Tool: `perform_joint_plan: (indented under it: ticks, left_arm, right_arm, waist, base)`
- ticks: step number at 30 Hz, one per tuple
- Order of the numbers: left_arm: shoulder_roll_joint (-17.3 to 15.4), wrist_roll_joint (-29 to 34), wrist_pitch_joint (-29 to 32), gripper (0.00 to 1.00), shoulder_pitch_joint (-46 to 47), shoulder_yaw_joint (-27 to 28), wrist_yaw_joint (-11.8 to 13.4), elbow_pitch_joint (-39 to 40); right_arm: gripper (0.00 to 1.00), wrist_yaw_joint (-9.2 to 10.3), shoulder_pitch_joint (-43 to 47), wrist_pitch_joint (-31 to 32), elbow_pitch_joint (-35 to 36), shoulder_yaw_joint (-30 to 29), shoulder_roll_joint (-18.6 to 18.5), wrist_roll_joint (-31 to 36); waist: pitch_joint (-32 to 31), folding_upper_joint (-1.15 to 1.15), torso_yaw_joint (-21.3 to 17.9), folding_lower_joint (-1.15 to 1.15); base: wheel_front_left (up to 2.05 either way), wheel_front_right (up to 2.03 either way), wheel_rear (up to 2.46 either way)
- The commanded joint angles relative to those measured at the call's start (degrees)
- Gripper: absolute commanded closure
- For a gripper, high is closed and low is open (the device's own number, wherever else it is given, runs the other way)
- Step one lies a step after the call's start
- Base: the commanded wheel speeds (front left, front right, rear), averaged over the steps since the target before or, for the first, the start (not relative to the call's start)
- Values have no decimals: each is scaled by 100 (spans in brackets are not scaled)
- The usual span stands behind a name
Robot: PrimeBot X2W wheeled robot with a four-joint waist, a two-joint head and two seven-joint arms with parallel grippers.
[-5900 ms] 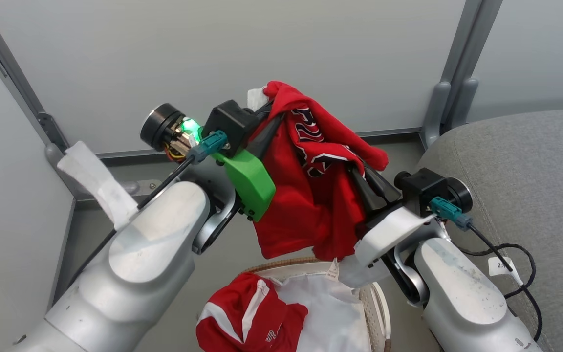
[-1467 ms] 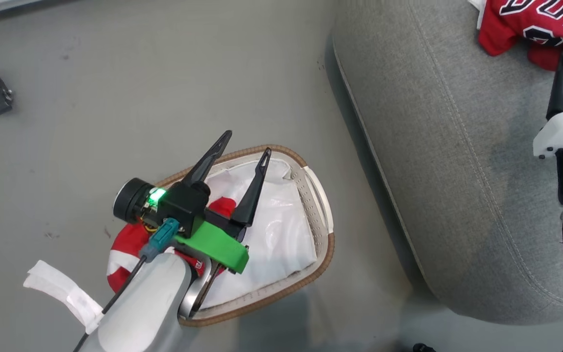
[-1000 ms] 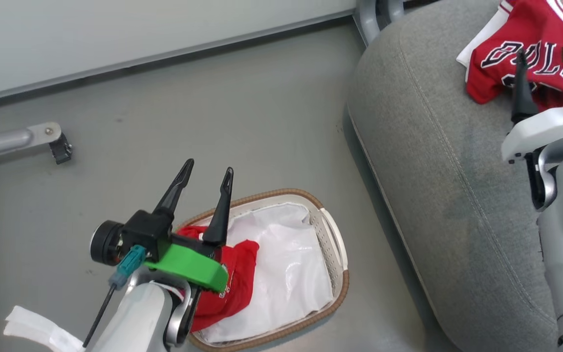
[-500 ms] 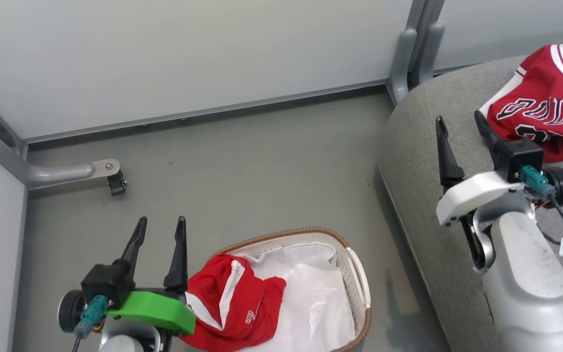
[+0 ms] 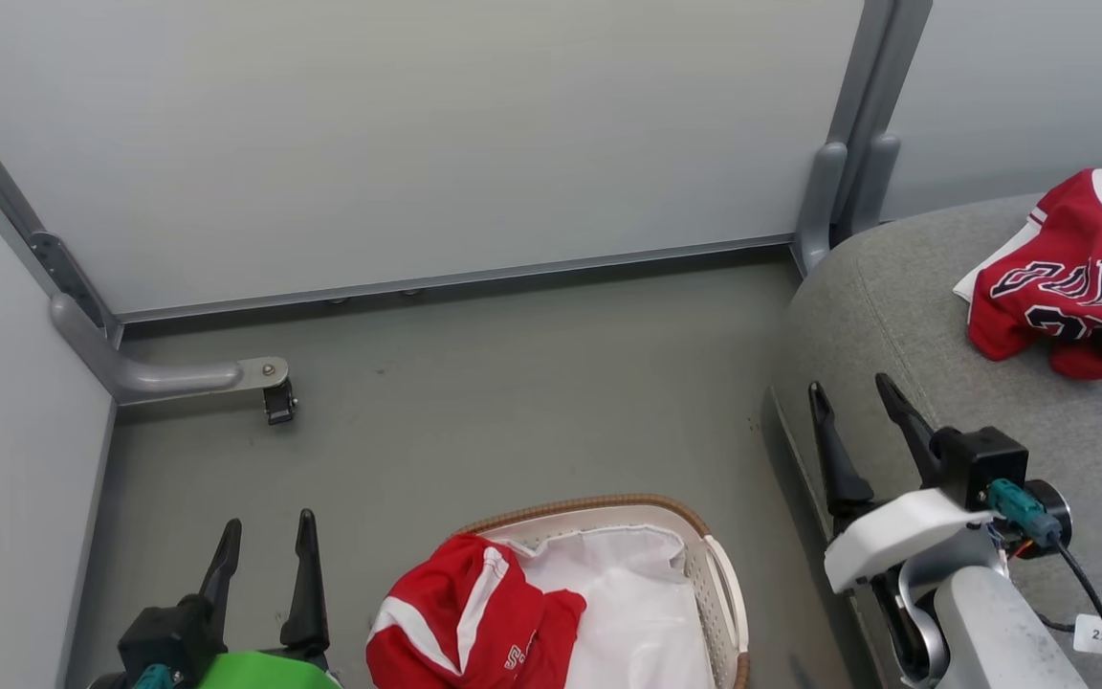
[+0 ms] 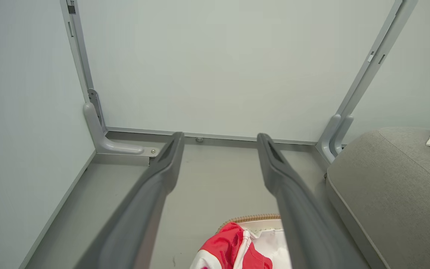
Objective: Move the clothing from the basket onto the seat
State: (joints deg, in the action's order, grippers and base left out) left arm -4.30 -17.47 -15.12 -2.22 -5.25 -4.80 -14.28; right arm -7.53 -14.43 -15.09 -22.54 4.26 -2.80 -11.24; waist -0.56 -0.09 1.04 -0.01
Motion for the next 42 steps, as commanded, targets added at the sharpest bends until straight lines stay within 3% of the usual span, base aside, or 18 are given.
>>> perform_joint_plan:
  ticks: [1,16,42]
  left_arm:
    - [30,44,-5,0,-128,70,-25,19]
    - [131,130,-5,0,-464,356,-102,15]
    - [142,134,-5,0,-262,292,-155,-52]
  right_arm:
    - [0,8,155,-10,104,23,-20,-5]
    - [0,8,957,-11,453,32,-19,158]
    - [0,8,866,-11,466,5,-18,83]
  waist:
    - [-53,9,48,1]
    - [-141,9,5,1]
    - [-80,9,-9,1]
  base:
    - [0,0,0]
    - [0,0,0]
    - [0,0,0]
